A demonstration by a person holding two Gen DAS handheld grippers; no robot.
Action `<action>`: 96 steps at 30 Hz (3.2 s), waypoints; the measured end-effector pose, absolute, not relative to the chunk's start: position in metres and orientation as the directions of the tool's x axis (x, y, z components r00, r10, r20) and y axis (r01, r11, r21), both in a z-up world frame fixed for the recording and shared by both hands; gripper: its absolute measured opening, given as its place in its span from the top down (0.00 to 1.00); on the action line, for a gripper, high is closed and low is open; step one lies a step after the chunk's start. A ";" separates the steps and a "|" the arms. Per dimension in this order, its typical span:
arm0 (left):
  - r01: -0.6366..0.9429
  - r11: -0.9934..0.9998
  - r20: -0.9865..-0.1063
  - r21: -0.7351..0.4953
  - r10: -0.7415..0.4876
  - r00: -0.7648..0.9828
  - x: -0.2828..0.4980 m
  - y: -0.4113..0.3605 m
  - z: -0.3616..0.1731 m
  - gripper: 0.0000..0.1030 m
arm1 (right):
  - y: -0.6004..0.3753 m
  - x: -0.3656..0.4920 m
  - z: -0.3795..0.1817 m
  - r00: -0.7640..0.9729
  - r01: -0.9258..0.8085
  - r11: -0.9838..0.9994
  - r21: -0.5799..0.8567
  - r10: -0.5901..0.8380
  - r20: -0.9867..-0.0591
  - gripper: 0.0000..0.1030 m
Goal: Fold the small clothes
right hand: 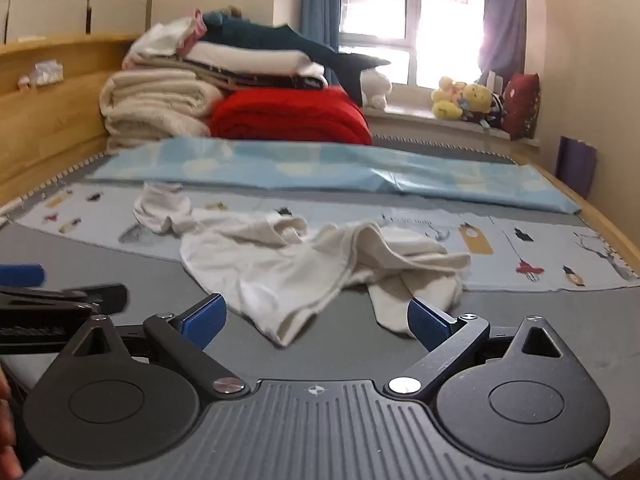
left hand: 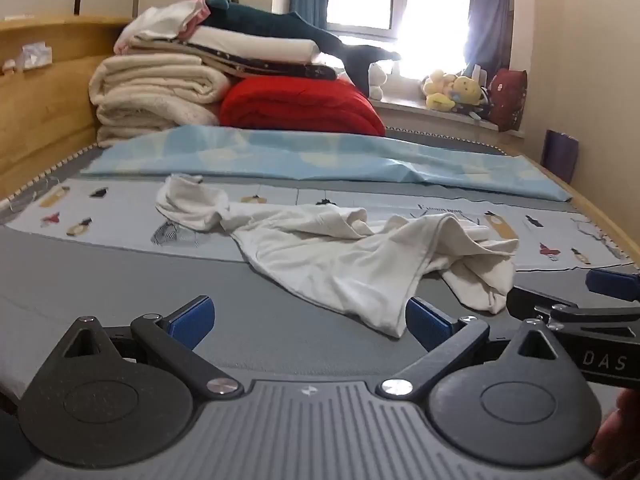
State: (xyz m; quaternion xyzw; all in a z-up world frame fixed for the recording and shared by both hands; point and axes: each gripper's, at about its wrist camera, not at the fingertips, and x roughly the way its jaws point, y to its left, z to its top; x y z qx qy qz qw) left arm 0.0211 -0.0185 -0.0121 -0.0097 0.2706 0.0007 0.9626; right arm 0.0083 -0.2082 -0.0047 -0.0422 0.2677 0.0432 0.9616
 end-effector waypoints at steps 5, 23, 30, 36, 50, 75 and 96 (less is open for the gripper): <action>-0.001 1.000 -0.535 -0.031 -0.016 0.845 0.025 -0.020 -0.015 0.01 | -0.214 0.015 -0.008 0.824 -0.095 0.995 0.008 0.083 -0.560 0.06; -0.026 0.999 -0.575 -0.036 0.001 0.818 0.031 -0.010 -0.020 0.01 | -0.201 0.017 -0.016 0.805 -0.145 0.988 -0.047 0.091 -0.586 0.08; -0.028 0.999 -0.579 -0.034 0.003 0.815 0.031 -0.010 -0.020 0.01 | -0.200 0.019 -0.016 0.801 -0.143 0.989 -0.048 0.087 -0.592 0.08; -0.026 0.999 -0.580 -0.033 0.003 0.815 0.031 -0.010 -0.021 0.01 | -0.201 0.018 -0.017 0.800 -0.141 0.989 -0.047 0.086 -0.593 0.08; -0.031 0.999 -0.587 -0.041 0.001 0.809 0.035 -0.010 -0.022 0.01 | -0.200 0.019 -0.018 0.798 -0.140 0.988 -0.059 0.077 -0.598 0.08; 0.115 0.992 -0.596 -0.048 -0.121 0.794 0.054 0.001 0.001 0.72 | -0.239 0.022 0.020 0.857 -0.060 0.998 0.024 0.064 -0.511 0.70; 0.262 0.951 -0.835 -0.167 -0.278 0.476 0.235 -0.099 -0.109 0.59 | -0.301 0.106 -0.024 0.796 -0.015 0.995 -0.103 -0.050 -0.603 0.69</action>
